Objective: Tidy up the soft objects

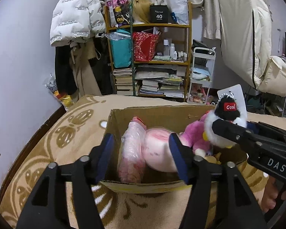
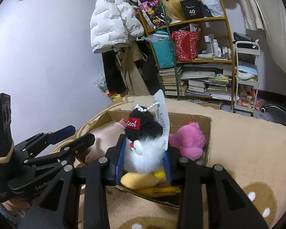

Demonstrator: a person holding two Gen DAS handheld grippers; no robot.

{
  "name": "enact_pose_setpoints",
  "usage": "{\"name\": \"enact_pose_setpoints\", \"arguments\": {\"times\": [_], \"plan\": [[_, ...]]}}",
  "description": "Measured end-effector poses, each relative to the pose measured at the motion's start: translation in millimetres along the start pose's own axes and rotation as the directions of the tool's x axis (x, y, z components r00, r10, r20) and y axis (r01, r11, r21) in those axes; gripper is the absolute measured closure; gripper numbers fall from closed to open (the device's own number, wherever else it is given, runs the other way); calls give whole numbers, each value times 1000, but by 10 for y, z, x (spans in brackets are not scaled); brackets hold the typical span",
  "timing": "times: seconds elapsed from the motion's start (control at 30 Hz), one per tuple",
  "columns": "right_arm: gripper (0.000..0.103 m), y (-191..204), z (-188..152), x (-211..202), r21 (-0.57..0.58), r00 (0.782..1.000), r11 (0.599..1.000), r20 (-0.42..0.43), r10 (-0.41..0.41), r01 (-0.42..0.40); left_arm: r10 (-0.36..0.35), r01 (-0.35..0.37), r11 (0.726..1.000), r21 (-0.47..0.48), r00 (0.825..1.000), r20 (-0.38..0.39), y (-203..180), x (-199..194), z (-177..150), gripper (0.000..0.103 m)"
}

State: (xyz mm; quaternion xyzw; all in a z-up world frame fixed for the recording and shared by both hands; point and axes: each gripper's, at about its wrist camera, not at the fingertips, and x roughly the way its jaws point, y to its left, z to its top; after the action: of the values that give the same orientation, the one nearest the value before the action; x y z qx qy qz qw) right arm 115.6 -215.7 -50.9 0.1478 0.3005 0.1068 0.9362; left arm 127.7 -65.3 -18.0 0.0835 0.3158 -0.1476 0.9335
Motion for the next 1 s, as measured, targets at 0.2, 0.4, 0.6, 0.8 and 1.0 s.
{"name": "enact_pose_setpoints", "arguments": {"times": [0.2,0.4,0.6,0.8,1.0], "plan": [[61,-11,6,27,9,1000,1000,-2,4,-4,33,-33,999,1,999,-13,15,-59,-54,23],[44,8,33,-29,-1,1000,1000,7,-11,11,92,-92,995,26,996,-3,28,-194,-100,12],[17,69,94,-220,-22,997,998,41,-61,62,137,-137,990,29,990,22,92,-412,-111,5],[0,195,115,-460,-83,987,986,81,-137,143,169,-170,985,14,984,62,170,-694,-111,1],[0,279,86,-660,-101,982,980,95,-164,173,172,-172,985,1,980,98,209,-962,-92,1]]}}
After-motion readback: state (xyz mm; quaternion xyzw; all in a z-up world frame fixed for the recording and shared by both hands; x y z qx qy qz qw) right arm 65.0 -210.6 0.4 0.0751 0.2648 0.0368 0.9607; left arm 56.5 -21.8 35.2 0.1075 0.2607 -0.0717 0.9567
